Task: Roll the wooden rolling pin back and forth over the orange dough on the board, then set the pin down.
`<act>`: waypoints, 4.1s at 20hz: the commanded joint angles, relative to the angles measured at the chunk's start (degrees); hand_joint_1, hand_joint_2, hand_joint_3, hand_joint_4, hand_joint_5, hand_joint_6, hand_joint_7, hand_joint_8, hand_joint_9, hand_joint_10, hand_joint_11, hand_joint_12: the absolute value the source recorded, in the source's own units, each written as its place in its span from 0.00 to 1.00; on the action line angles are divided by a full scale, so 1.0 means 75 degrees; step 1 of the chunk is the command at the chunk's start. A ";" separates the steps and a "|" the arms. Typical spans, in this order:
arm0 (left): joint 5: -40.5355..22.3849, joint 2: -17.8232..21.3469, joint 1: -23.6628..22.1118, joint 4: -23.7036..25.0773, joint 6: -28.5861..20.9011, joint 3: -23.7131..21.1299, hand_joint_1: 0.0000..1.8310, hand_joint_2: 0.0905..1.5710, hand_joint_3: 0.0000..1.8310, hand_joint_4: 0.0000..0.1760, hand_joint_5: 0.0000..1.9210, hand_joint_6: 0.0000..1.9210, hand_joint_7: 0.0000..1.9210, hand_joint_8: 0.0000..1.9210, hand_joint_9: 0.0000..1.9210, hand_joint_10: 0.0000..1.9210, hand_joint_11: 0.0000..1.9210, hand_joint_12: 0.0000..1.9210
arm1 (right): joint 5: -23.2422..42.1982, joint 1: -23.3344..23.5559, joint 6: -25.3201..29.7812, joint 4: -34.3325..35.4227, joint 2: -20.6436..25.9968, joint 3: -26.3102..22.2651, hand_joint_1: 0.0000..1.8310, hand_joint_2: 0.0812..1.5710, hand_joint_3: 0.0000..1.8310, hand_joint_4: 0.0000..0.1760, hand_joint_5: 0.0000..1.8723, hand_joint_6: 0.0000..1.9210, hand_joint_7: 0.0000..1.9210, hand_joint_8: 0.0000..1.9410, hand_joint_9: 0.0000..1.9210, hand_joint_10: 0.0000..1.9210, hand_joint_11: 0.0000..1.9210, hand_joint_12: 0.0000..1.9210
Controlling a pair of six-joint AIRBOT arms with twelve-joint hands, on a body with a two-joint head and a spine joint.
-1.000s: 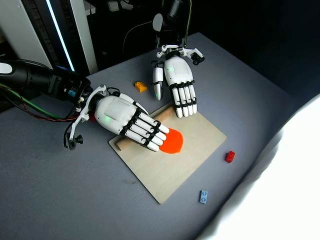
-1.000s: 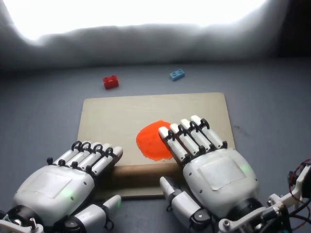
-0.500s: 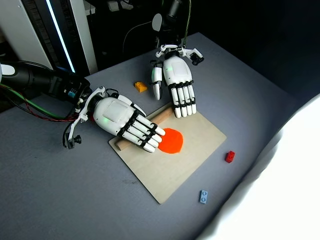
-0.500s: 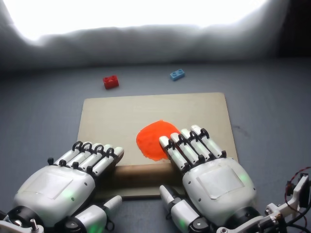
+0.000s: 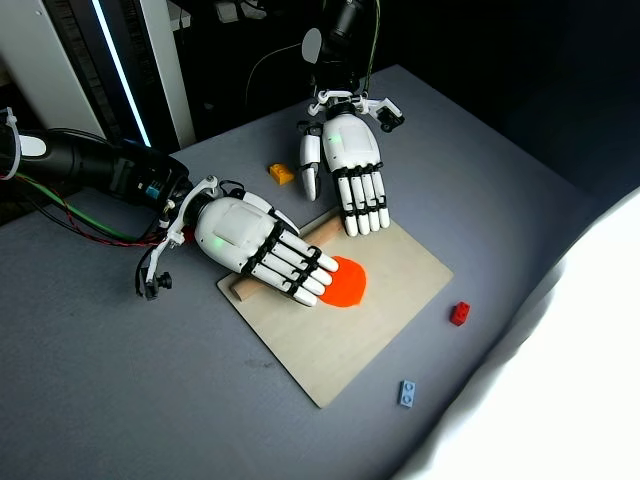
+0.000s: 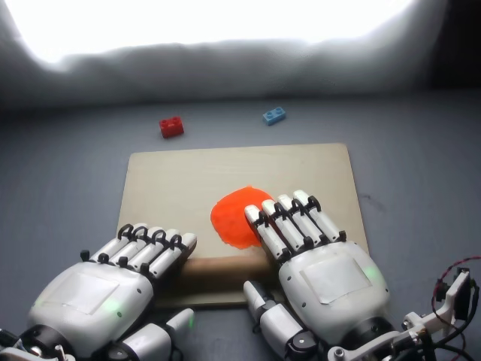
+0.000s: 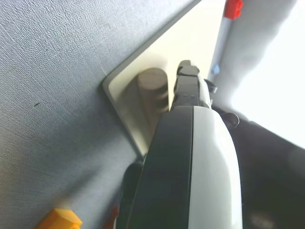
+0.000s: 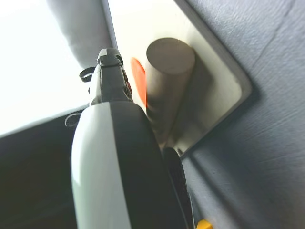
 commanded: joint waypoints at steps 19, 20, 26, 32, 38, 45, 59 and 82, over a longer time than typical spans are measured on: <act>0.0576 -0.0276 -0.0208 0.0242 0.0111 0.0425 0.00 1.00 0.04 0.00 0.00 0.00 0.00 0.00 0.00 0.00 0.01 0.01 | 0.0449 0.0036 0.0272 -0.0606 -0.0096 0.0245 0.00 1.00 0.05 0.00 0.05 0.01 0.05 0.01 0.02 0.01 0.00 0.00; 0.0561 -0.0291 -0.0209 0.0242 0.0111 0.0430 0.00 1.00 0.04 0.00 0.00 0.00 0.00 0.00 0.00 0.00 0.01 0.01 | 0.0428 0.0034 0.0303 -0.0606 -0.0114 0.0264 0.00 1.00 0.05 0.00 0.05 0.01 0.05 0.01 0.02 0.01 0.00 0.00; 0.0469 -0.0416 -0.0235 0.0243 0.0127 0.0523 0.00 1.00 0.04 0.00 0.00 0.00 0.00 0.00 0.00 0.00 0.00 0.01 | 0.0327 0.0006 0.0323 -0.0599 -0.0172 0.0267 0.00 1.00 0.05 0.00 0.05 0.01 0.05 0.00 0.03 0.01 0.00 0.00; 0.0329 -0.0459 -0.0306 0.0243 0.0144 0.0597 0.00 1.00 0.04 0.00 0.00 0.00 0.00 0.00 0.00 0.00 0.00 0.03 | 0.0211 -0.0008 0.0317 -0.0351 -0.0174 0.0266 0.00 1.00 0.05 0.00 0.04 0.00 0.04 0.00 0.02 0.00 0.00 0.00; 0.0211 -0.0557 -0.0315 0.0238 0.0144 0.0678 0.00 1.00 0.04 0.00 0.00 0.00 0.00 0.00 0.00 0.00 0.00 0.03 | 0.0131 -0.0020 0.0319 -0.0353 -0.0175 0.0269 0.00 1.00 0.05 0.00 0.04 0.00 0.04 0.00 0.03 0.01 0.00 0.00; 0.0583 -0.0713 -0.0207 0.0133 0.0144 0.0709 0.00 1.00 0.04 0.00 0.00 0.00 0.00 0.00 0.00 0.00 0.00 0.04 | 0.0077 0.0028 0.0300 -0.0394 -0.0174 0.0294 0.00 1.00 0.05 0.00 0.04 0.00 0.04 0.00 0.02 0.00 0.00 0.00; 0.1323 -0.0931 0.0205 0.0006 0.0160 0.0663 0.00 1.00 0.04 0.00 0.00 0.00 0.00 0.00 0.00 0.00 0.00 0.01 | 0.0082 0.0048 0.0267 -0.0401 -0.0175 0.0295 0.00 1.00 0.05 0.00 0.05 0.00 0.04 0.00 0.02 0.00 0.00 0.00; 0.2006 -0.1030 0.0190 -0.1085 -0.0079 0.0436 0.00 1.00 0.04 0.00 0.00 0.00 0.00 0.00 0.00 0.00 0.00 0.00 | 0.0081 0.0102 0.0266 -0.0401 -0.0178 0.0358 0.00 1.00 0.06 0.00 0.05 0.00 0.04 0.00 0.02 0.00 0.00 0.00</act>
